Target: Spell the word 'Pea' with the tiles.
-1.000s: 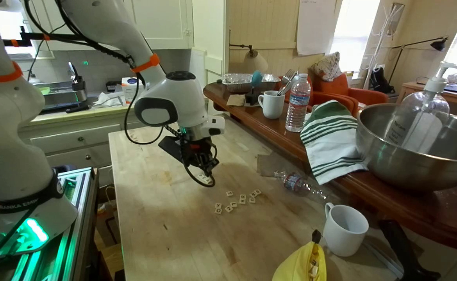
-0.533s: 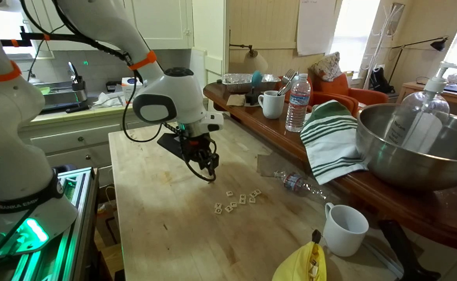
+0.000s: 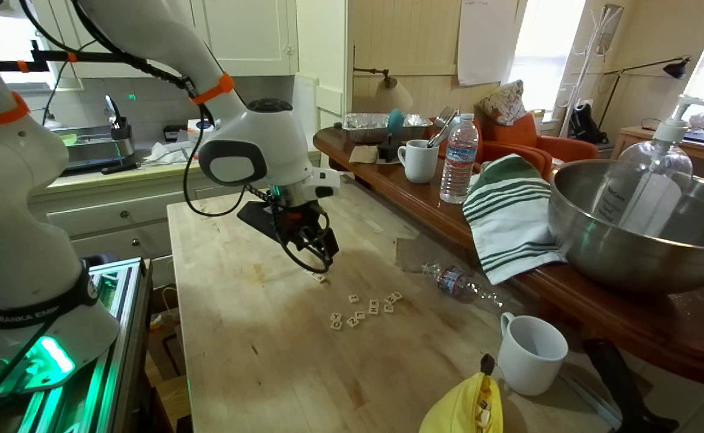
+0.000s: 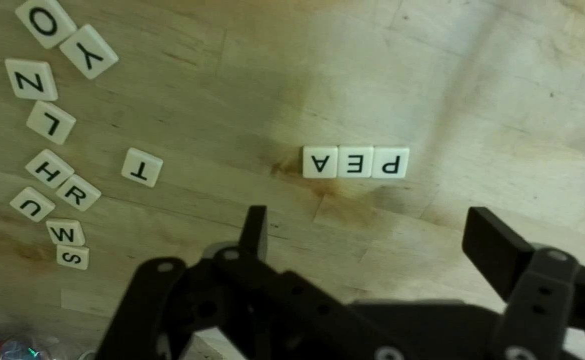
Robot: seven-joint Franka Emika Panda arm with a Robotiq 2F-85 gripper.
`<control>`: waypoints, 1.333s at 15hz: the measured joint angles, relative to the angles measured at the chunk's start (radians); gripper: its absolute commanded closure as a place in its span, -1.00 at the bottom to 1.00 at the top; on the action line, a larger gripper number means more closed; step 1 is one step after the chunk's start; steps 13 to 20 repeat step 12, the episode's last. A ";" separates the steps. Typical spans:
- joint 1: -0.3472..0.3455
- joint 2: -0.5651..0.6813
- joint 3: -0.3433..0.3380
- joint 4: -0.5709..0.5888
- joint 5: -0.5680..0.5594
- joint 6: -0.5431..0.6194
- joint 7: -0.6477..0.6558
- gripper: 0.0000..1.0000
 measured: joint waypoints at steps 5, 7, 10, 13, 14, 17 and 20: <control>0.003 -0.027 0.002 -0.013 0.000 -0.023 0.000 -1.00; 0.003 -0.038 0.003 -0.018 0.000 -0.034 0.000 -1.00; 0.004 -0.047 0.004 -0.022 0.000 -0.039 0.000 -1.00; 0.004 -0.048 0.004 -0.022 0.000 -0.039 0.000 -1.00; 0.004 -0.048 0.004 -0.022 0.000 -0.039 0.000 -1.00; 0.004 -0.048 0.004 -0.022 0.000 -0.039 0.000 -1.00; 0.004 -0.048 0.004 -0.022 0.000 -0.039 0.000 -1.00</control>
